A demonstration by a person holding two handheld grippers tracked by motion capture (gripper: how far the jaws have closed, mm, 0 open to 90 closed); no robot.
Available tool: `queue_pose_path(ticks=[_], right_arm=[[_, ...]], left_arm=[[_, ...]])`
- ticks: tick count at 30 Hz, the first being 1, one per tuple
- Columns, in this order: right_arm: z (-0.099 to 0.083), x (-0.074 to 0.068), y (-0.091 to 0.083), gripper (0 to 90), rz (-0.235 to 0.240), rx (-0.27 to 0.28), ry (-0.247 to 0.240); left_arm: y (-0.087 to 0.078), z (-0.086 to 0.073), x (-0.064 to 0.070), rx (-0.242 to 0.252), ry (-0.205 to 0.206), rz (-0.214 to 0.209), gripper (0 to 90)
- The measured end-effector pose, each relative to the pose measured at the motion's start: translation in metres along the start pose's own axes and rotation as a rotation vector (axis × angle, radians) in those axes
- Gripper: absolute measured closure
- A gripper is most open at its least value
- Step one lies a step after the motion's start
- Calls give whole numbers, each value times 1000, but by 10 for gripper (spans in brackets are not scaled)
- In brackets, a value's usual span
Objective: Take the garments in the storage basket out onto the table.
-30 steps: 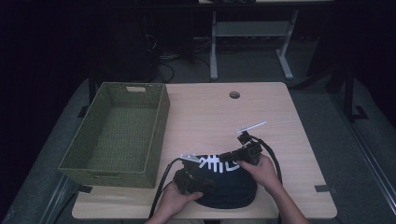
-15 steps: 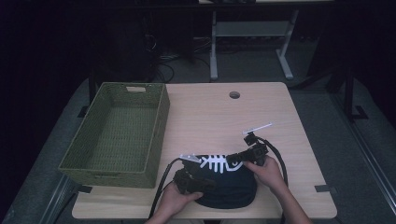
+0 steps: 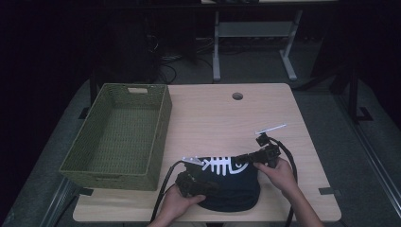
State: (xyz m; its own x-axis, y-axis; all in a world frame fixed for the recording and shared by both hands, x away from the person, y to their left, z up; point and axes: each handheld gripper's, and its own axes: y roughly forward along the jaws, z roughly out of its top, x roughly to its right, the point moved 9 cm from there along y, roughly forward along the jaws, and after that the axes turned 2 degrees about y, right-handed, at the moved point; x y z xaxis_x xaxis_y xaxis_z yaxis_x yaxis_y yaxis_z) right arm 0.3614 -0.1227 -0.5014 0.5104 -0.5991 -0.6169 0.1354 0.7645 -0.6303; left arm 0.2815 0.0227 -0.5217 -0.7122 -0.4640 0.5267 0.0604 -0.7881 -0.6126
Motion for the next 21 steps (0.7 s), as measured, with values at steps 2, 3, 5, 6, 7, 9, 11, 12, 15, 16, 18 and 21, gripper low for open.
queue_pose_path(ticks=[2,3,5,6,7,9,11,12,15,16,18,21], right_arm=[[-3,5,-2,805,-8,-2,11],[-5,9,-1,814,-11,0,17],[-9,14,0,824,-12,-7,31],[-9,14,0,824,-12,-7,31],[-11,18,0,838,7,6,52],[-13,21,0,846,19,10,68],[-13,21,-1,829,18,15,65],[-13,21,-1,829,18,15,65],[-12,14,-4,804,23,20,54],[-11,4,-6,796,55,27,39],[-13,-5,-7,793,69,24,31],[-17,-17,-5,789,100,16,12]], left_arm=[[0,0,0,-1,1,0,780],[0,0,0,-1,2,-1,780],[0,0,0,-1,3,-1,781],[0,0,0,-1,3,-1,780],[0,0,-1,-2,5,-1,780],[0,0,0,-2,6,0,780],[0,0,0,-2,6,-1,780],[0,0,0,-2,6,-1,780],[0,0,0,0,9,0,779],[0,-1,0,1,10,1,777],[0,-1,0,5,11,3,776],[0,0,0,4,10,3,775]])
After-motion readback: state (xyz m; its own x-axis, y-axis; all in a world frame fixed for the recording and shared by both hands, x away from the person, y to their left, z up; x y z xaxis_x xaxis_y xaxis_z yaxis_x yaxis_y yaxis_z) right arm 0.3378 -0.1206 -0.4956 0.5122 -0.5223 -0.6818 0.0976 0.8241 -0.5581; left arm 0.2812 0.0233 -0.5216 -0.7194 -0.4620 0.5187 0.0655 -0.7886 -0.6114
